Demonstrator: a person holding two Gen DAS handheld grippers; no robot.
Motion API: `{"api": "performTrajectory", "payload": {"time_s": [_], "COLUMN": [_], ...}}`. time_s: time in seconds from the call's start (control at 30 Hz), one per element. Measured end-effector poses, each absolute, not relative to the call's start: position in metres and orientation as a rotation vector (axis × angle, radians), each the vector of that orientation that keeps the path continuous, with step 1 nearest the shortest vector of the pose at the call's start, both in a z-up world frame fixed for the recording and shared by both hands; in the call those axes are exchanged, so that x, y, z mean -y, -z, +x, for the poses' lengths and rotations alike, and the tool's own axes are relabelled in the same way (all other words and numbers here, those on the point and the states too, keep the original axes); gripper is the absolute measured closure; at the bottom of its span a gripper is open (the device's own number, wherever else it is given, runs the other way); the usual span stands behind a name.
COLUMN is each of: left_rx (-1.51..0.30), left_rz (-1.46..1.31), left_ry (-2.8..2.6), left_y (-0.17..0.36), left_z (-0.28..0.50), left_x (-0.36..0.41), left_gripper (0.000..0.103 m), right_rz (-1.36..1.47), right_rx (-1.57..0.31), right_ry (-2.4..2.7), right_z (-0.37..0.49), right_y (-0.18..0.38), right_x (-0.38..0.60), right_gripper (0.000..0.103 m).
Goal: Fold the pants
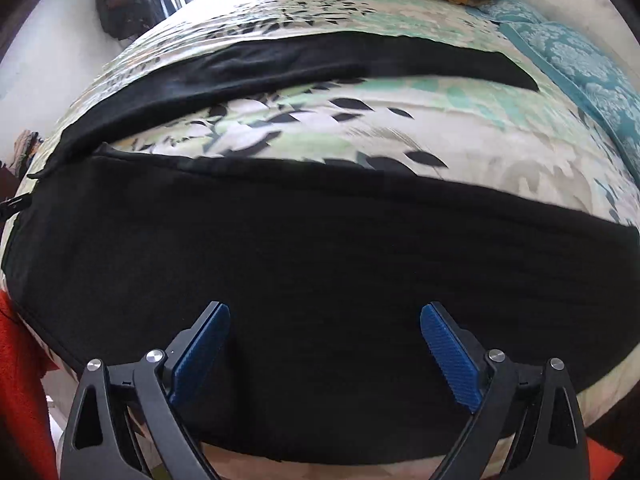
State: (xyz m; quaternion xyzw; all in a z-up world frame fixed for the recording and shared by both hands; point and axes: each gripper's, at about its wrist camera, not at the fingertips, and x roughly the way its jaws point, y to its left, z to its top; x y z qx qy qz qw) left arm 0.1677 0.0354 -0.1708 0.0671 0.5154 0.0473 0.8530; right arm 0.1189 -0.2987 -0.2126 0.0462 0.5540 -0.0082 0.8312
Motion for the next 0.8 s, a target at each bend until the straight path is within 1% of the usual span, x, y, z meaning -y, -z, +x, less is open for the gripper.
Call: {"api": "performTrajectory", "payload": {"time_s": [0.1,0.17,0.23,0.3,0.37,0.43,0.5,0.53,0.6,0.7,0.8], "left_rx": [-1.024,-0.952,-0.895,-0.888,-0.957,-0.919,-0.933,-0.936,-0.929,-0.913,-0.903], "left_rz": [0.213,0.245,0.274,0.292,0.272,0.13,0.073,0.065,0.081,0.111,0.132], "left_ry": [-0.051,-0.074,-0.12,-0.16,-0.142,-0.105,-0.081,-0.078,-0.087,-0.103,-0.114], "left_y": [0.178,0.18,0.187,0.199,0.222,0.225,0.227,0.228,0.228,0.23,0.231], "left_z": [0.162,0.173,0.192,0.213,0.23,0.226,0.226,0.226,0.226,0.226,0.225], "left_x": [0.019,0.041,0.051,0.053,0.045,0.025,0.017,0.016,0.019,0.024,0.025], "left_gripper": [0.001,0.001,0.001,0.001,0.001,0.001,0.001,0.001,0.001,0.001,0.001], "right_rz": [0.144,0.142,0.119,0.112,0.116,0.096,0.072,0.093,0.164,0.09,0.101], "right_rx": [-1.064,-0.993,-0.994,-1.008,-0.993,-0.994,-1.029,-1.051,-1.01,-1.024,-1.021], "right_ry": [0.106,0.136,0.144,0.146,0.17,0.223,0.292,0.302,0.289,0.328,0.324], "right_z": [0.115,0.131,0.155,0.18,0.204,0.225,0.241,0.246,0.245,0.251,0.25], "right_y": [0.193,0.184,0.187,0.191,0.194,0.204,0.224,0.235,0.237,0.239,0.239], "right_x": [0.322,0.327,0.327,0.328,0.335,0.346,0.362,0.372,0.384,0.373,0.376], "right_gripper": [0.007,0.007,0.006,0.006,0.006,0.004,0.001,0.0,0.0,0.0,0.0]}}
